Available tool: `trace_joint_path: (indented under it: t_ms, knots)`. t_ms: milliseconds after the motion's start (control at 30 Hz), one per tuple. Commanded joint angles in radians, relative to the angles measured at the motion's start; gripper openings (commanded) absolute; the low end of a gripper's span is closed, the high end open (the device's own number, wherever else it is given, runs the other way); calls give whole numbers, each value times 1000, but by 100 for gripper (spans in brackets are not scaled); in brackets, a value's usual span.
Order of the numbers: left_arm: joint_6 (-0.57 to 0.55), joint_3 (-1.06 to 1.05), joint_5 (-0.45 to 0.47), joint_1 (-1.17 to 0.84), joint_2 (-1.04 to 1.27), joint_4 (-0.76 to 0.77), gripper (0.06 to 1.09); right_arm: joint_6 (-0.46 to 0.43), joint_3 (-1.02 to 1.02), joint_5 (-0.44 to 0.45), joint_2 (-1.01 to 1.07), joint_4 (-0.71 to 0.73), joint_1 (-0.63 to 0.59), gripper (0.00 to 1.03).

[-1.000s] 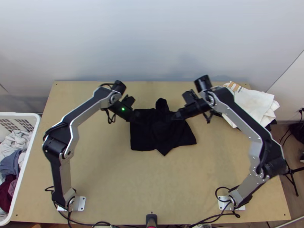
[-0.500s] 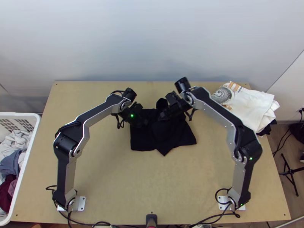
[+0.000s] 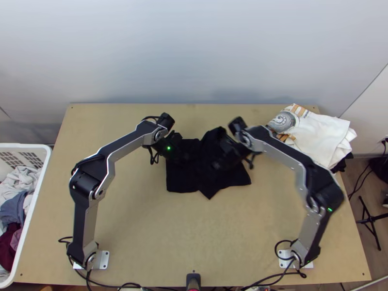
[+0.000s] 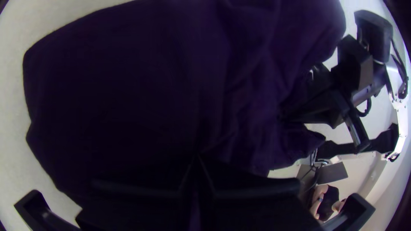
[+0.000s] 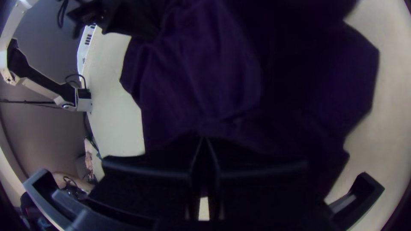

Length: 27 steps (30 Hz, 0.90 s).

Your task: Fold the t-shirt

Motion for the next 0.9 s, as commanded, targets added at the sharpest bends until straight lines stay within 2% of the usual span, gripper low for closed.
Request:
trace_joint_path:
  t_ms: [0, 200, 367, 467, 533, 600, 633, 667, 733, 767, 800, 867]
  knots:
    - [5, 0, -11, 16, 10, 2, 17, -88, -260, 39, -212, -52, -154, 3]
    - [18, 7, -10, 18, 8, -7, 17, -116, -301, 40, -355, -122, -295, 3]
    - [37, 11, -7, 4, -30, -53, 17, -77, -283, 39, -398, -136, -298, 3]
    - [54, 13, -2, -7, -64, -96, 18, -8, -270, 39, -401, -145, -292, 21]
    - [59, 13, -1, -15, -91, -121, 27, 24, -260, 39, -401, -159, -291, 34]
    - [61, 13, 1, -21, -117, -135, 29, 36, -254, 37, -404, -164, -291, 47]
    - [61, 16, 2, -22, -131, -147, 34, 41, -251, 39, -405, -162, -294, 52]
    - [61, 22, 4, -22, -142, -162, 43, 41, -247, 37, -404, -162, -295, 59]
    - [64, 45, 5, -22, -156, -216, 71, 42, -235, 37, -395, -162, -298, 73]
    - [71, 57, 5, -21, -165, -242, 80, 42, -227, 37, -387, -162, -297, 79]
    - [79, 68, 5, -21, -176, -261, 87, 42, -218, 37, -376, -164, -294, 84]
    - [97, 77, 4, -21, -206, -290, 97, 53, -194, 19, -356, -164, -280, 85]
